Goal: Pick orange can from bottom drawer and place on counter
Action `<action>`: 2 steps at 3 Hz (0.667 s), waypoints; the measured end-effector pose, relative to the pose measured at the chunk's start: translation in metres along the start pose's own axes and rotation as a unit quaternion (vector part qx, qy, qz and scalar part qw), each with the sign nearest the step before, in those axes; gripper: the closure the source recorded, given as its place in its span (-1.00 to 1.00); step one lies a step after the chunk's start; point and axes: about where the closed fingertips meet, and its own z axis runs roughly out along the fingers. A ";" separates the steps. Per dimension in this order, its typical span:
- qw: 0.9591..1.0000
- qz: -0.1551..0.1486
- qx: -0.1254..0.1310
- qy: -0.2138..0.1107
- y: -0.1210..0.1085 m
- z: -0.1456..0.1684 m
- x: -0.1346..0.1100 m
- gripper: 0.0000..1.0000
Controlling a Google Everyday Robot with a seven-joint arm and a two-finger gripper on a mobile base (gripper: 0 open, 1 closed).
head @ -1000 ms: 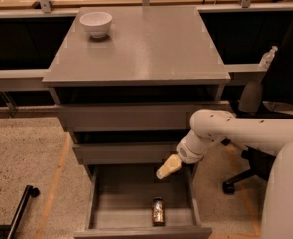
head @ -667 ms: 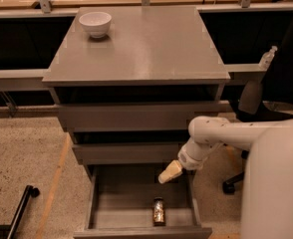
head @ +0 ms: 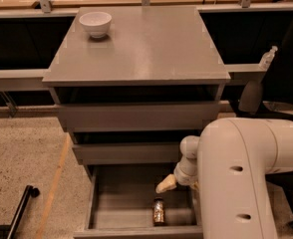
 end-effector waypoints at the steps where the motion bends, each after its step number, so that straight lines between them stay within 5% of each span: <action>1: 1.000 0.010 -0.004 0.010 -0.001 0.015 0.004 -1.00; 2: 0.999 0.014 -0.022 0.019 -0.005 0.023 0.006 -1.00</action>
Offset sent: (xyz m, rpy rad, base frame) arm -0.0094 -0.0040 -0.0319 0.0724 0.0778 -0.0395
